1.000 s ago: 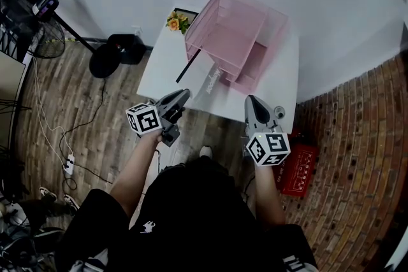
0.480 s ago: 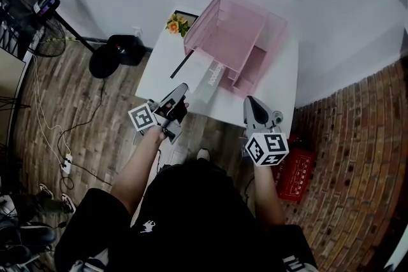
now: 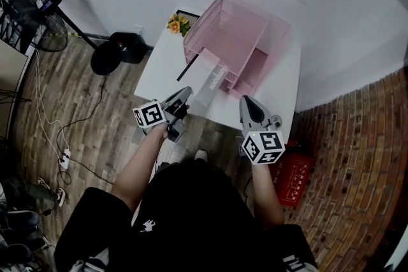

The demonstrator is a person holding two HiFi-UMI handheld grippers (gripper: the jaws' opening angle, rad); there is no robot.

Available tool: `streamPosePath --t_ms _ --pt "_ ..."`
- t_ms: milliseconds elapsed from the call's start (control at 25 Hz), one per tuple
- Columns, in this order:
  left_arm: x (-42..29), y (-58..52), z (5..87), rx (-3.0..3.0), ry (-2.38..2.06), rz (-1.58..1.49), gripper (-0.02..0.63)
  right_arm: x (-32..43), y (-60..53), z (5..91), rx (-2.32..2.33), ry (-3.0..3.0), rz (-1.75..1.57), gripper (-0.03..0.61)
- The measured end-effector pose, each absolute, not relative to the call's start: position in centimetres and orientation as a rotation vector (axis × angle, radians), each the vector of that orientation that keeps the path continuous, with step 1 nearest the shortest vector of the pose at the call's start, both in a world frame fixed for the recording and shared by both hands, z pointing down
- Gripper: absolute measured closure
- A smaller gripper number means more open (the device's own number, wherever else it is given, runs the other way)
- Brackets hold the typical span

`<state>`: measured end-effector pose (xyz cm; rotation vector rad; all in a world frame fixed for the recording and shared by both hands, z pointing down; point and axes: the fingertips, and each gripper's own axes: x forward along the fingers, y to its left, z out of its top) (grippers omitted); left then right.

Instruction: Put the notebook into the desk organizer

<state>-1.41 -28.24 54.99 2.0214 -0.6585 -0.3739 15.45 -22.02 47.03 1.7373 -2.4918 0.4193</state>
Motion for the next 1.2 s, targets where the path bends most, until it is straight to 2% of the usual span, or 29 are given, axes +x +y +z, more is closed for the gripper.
streamPosePath --t_ms 360,800,1200 --pt "-1.2 -29.8 58.2 2.001 -0.909 -0.21 0.6 14.9 -23.8 48.0 1.663 -2.521 0.417 0.577" --pt "0.5 -32.6 59.5 1.955 -1.019 -0.188 0.598 14.3 -25.6 48.7 1.597 -2.535 0.402 0.577" --pt "1.8 -34.5 60.1 2.037 -1.139 -0.047 0.553 15.1 -26.6 48.5 1.585 -2.541 0.388 0.577"
